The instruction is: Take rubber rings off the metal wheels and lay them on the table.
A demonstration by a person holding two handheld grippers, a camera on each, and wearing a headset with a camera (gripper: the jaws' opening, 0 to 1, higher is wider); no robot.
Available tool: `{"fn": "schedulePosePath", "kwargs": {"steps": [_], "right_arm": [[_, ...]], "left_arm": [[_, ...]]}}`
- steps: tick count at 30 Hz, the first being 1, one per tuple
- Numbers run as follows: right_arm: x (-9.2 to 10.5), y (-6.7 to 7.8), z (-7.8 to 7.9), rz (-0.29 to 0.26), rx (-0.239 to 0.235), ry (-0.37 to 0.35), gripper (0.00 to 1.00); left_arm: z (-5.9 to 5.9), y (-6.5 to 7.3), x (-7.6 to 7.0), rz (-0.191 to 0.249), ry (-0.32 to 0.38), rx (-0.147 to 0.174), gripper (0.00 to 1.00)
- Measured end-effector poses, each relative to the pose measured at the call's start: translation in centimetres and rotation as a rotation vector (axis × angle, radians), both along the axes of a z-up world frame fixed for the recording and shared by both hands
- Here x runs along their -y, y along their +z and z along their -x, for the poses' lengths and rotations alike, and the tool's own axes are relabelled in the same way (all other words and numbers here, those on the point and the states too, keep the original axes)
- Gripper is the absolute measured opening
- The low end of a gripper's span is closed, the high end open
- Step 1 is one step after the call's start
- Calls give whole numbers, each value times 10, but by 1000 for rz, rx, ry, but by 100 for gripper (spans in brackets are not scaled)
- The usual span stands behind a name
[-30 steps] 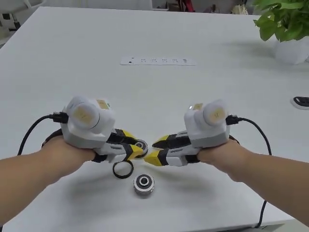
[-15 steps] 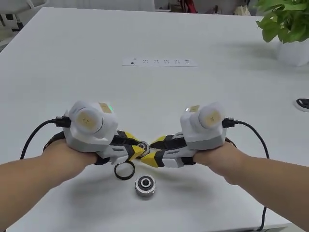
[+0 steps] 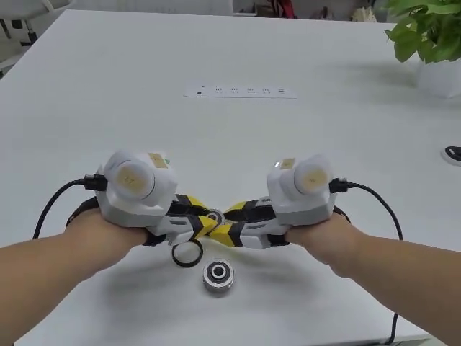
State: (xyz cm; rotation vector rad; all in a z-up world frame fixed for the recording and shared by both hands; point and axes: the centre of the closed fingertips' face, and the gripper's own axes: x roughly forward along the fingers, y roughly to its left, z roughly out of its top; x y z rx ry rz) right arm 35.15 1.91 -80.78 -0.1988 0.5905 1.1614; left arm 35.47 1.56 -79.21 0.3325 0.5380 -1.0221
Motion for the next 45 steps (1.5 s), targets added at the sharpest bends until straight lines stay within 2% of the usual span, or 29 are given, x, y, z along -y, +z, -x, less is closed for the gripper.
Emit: {"fn": "schedulePosePath", "kwargs": {"steps": [17, 19, 21, 26, 28, 37, 41, 42, 45], "right_arm": [[6, -1, 2, -2, -9, 6, 13], [8, -2, 1, 3, 0, 14, 9], [10, -3, 0, -5, -18, 0, 5], [9, -3, 1, -2, -16, -2, 5], [9, -3, 0, -3, -18, -5, 0], [12, -2, -4, -66, -98, -88, 0], [16, 1, -8, -105, -129, -128, 0], [16, 5, -10, -134, -143, -143, 0], [18, 8, -12, -145, -148, -155, 0]], "left_arm": [[0, 0, 0, 10, 18, -11, 13], [0, 0, 0, 10, 17, -12, 13], [0, 0, 0, 10, 16, -12, 13], [0, 0, 0, 10, 20, -11, 13], [0, 0, 0, 7, 21, -10, 13], [2, 1, -1, -11, 15, 4, 13], [1, 0, -1, -21, 14, 6, 12], [1, 1, -1, -23, 14, 6, 12], [2, 1, 0, -28, 13, 8, 12]]}}
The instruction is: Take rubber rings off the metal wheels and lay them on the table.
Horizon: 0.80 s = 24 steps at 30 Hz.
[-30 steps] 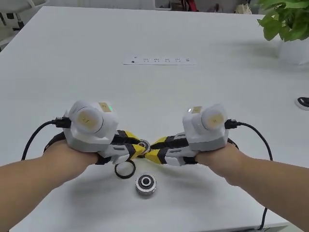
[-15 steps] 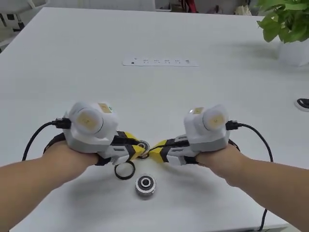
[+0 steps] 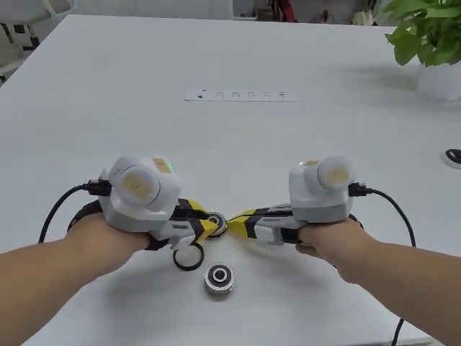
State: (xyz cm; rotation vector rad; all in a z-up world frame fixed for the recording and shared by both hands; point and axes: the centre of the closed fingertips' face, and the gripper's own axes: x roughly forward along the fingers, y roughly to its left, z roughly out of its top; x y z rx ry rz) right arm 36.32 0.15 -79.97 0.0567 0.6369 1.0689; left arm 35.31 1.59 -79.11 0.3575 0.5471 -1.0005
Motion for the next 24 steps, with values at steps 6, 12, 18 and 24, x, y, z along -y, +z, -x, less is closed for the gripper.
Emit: {"fn": "schedulePosePath", "kwargs": {"steps": [6, 12, 18, 24], "right_arm": [[-2, 3, 0, -50, -42, -48, 0], [-5, 6, 1, -46, -37, -38, 0], [-7, 6, 3, -42, -34, -27, 0], [-9, 7, 4, -52, -43, -29, 0]], "left_arm": [[-1, 0, -1, -10, 4, 0, 12], [-2, -1, -2, -16, 9, 3, 12], [-3, -2, -2, -24, 9, 8, 12], [-4, -3, -2, -26, 10, 7, 12]]}}
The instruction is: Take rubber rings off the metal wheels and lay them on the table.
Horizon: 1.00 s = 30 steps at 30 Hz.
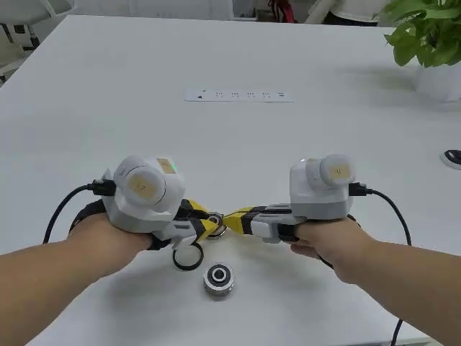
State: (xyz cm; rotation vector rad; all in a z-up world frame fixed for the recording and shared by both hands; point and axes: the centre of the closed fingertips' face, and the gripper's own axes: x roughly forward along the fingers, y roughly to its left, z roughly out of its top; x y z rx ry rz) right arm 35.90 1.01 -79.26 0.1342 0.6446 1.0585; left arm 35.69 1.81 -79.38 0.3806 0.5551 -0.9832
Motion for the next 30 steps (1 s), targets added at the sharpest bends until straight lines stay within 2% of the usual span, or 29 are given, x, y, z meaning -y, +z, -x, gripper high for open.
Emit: {"fn": "schedulePosePath", "kwargs": {"steps": [11, 19, 30], "right_arm": [[-9, 3, 6, -15, 4, 36, 0], [-5, 4, 4, -39, -13, 33, 0], [-8, 9, 9, -75, -36, 53, 0]], "left_arm": [[0, 0, 0, -1, 2, 1, 12], [1, 0, 1, 2, 4, 0, 12], [3, 0, 3, 4, -3, -1, 12]]}}
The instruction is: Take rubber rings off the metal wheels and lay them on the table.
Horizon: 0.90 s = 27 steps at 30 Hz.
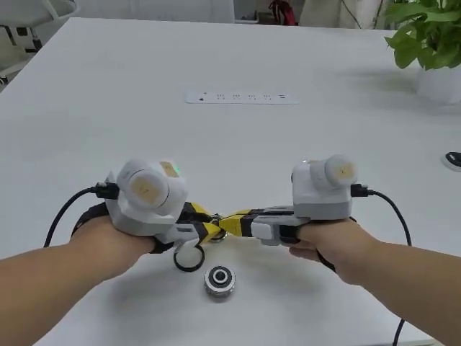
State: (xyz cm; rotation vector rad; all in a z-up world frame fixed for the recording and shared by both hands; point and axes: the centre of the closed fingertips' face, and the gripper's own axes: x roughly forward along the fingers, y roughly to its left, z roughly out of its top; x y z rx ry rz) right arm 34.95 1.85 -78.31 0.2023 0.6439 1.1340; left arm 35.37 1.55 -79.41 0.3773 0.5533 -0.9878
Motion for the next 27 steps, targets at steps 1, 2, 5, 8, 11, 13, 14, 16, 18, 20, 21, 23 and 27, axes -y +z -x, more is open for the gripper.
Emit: {"fn": "schedulePosePath", "kwargs": {"steps": [1, 2, 5, 8, 11, 13, 14, 16, 18, 20, 21, 23, 27], "right_arm": [[-1, 1, 1, -3, 0, 3, 0], [-3, 2, 3, -9, -2, 15, 0], [-2, 3, 2, -7, 7, 17, 0], [0, 3, 2, -11, 1, 13, 0], [2, 4, 0, -21, -3, 2, 0], [2, 6, 1, -24, -4, -1, 0], [3, 6, 0, -24, -6, -3, 0], [4, 5, -1, -18, -6, -12, 0], [5, 4, -2, -9, -3, -17, 0], [6, 2, -3, 0, -3, -21, 0], [6, 2, -3, 1, -3, -22, 0], [6, 1, -3, -3, -13, -30, 0], [8, 1, -5, 2, -8, -35, 0]], "left_arm": [[0, 0, 0, -1, -1, 1, 12], [0, 0, 0, -1, -1, 1, 12], [0, 0, 0, 1, 1, 1, 12], [0, 0, 0, 1, 3, 0, 12], [0, 0, 0, 2, 4, 0, 12], [0, 1, 0, 6, 6, 4, 12], [1, 1, 0, 6, 6, 8, 12], [1, 1, 0, 10, 6, 14, 13], [0, 1, 0, 38, 21, -5, 13], [-1, 1, 0, 57, 26, -30, 13], [-1, 2, 0, 55, 23, -30, 14], [0, 2, 1, 46, 13, -29, 14], [2, 3, 2, 57, 10, -41, 15]]}}
